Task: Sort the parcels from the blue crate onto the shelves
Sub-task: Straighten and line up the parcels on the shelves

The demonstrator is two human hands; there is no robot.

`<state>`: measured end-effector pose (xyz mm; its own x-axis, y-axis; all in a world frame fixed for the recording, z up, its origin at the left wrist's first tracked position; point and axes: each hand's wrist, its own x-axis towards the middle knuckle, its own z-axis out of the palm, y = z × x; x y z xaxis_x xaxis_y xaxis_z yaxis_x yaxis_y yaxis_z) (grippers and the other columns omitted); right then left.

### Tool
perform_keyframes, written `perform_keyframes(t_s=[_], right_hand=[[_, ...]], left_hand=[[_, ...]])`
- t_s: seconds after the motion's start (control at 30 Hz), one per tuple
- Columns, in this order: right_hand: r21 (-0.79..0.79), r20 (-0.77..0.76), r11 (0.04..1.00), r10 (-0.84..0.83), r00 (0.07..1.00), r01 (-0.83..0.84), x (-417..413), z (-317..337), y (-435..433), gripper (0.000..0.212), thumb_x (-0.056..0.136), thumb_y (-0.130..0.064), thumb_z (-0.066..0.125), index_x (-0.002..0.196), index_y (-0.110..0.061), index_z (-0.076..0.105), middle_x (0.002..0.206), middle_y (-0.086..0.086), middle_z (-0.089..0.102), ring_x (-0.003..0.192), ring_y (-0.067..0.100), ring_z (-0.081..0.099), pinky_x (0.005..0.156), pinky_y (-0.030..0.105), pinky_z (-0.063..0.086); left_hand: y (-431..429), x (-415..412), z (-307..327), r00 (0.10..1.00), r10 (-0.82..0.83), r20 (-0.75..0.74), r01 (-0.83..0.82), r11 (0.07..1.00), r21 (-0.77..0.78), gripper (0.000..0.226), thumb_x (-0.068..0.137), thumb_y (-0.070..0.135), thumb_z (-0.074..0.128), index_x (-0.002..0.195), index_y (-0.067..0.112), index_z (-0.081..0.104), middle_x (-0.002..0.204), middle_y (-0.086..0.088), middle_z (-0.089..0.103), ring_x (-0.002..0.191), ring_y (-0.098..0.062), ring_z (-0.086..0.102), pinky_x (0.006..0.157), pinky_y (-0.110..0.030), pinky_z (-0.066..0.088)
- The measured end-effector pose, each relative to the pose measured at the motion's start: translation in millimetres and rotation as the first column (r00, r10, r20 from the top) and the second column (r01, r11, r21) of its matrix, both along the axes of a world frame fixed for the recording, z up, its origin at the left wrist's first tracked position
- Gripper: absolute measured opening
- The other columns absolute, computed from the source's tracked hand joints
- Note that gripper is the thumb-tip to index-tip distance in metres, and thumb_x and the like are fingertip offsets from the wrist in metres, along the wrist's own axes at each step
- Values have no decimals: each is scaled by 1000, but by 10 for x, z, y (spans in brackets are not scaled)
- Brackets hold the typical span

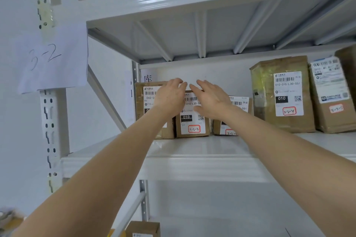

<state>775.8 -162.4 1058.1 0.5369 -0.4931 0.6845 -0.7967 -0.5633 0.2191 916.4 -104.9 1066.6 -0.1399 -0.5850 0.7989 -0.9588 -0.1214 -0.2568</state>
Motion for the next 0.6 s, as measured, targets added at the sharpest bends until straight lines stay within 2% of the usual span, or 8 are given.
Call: perform_keyframes(t_s=[0.1,0.17,0.23,0.33,0.43,0.6], right_hand=[[-51,-47,998,-24,999,22,-197,-31,31,81,93,-44,53,154,-21,5,161,5,-3,148,25,-4,121,42,6],[-25,-72,997,-73,995,71,-367,-61,26,82,93,-49,50,154,-21,2,161,5,-9,148,26,-8,121,43,4],[52,-71,990,-125,990,129,-520,-95,-19,84,93,-50,50,153,-21,-2,161,5,-10,148,28,-8,120,45,5],[180,-70,970,-154,986,165,-638,-157,-98,87,92,-49,53,153,-21,-2,161,3,2,148,29,5,118,49,13],[143,-70,982,-117,991,126,-652,-182,-113,83,90,-42,57,153,-19,7,157,2,19,142,27,22,114,48,23],[126,-45,990,-55,997,60,-587,-188,-83,80,88,-36,60,152,-18,15,155,2,25,139,25,29,111,47,27]], left_hand=[[-29,-150,-101,998,-55,6,55,998,37,64,91,18,50,148,11,23,151,-6,30,140,-22,26,110,-34,29],[-52,-225,-138,998,-50,38,47,995,86,67,91,21,51,149,11,19,153,-6,25,142,-23,21,116,-35,19],[-79,-288,-159,999,-43,33,38,990,133,69,91,23,51,150,12,16,154,-6,23,143,-23,20,118,-37,17],[-111,-376,-160,1000,-29,9,27,990,142,68,91,24,52,149,13,20,151,-6,28,139,-25,26,115,-39,23],[-126,-438,-133,1000,-28,5,27,990,138,65,90,25,53,147,16,25,145,-6,35,133,-27,34,109,-40,31],[-117,-408,-96,1000,6,-19,-4,992,124,58,89,24,53,143,19,32,139,-6,40,127,-27,39,98,-39,42]])
